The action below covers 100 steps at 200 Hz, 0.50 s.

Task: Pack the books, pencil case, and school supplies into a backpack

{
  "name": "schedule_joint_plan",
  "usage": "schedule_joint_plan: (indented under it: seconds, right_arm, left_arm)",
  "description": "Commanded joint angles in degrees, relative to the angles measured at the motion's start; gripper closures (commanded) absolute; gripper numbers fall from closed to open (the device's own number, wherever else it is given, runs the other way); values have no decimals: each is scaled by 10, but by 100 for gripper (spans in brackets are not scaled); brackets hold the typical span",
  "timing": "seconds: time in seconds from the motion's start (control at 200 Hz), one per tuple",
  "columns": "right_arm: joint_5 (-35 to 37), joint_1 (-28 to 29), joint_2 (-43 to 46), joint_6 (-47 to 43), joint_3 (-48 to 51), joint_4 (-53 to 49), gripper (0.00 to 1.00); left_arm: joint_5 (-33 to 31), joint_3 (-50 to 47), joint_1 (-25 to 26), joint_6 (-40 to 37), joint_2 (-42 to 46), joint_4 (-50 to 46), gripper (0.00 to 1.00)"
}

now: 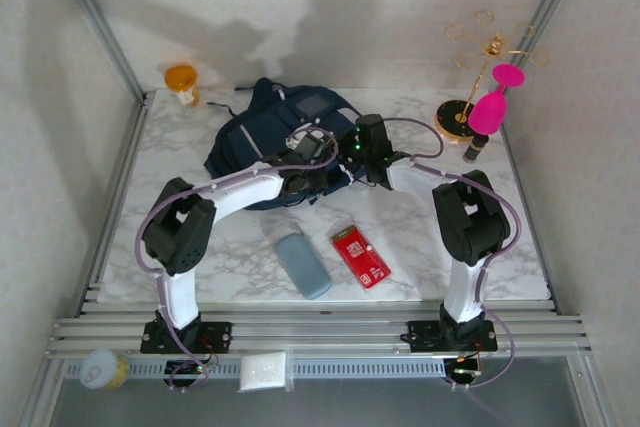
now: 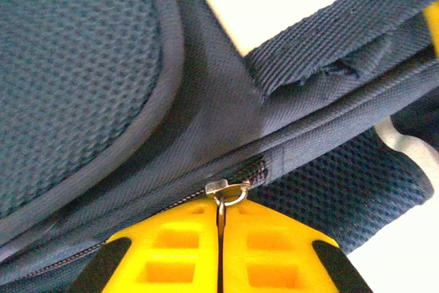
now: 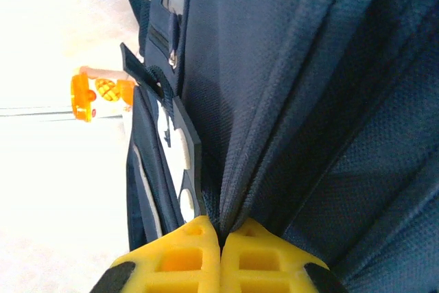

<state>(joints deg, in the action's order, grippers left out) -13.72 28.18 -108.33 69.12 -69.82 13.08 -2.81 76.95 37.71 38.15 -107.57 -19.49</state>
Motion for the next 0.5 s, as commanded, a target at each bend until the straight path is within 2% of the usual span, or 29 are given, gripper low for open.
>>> schedule_joint_plan:
  seconds: [0.0,0.11,0.255,0.426,0.496]
  right_arm:
    - [-10,-32,50,-24,-4,16,100]
    - [-22,-53,57,-36,-9,2,100]
    - [-50,-77,34,-45,-38,-17,100]
    - [2,-39,47,-108,-61,-90,100]
    - [-9,-36,55,-109,-38,-99,82]
  left_arm:
    - [23,-30,-14,-14,46,-30,100]
    - [76,-73,-15,-54,89,-23,100]
    - [44,-93,-25,-78,102,-57,100]
    - [56,-109,-24,-77,108,-31,100]
    - [74,-112,-23,-70,105,1,100]
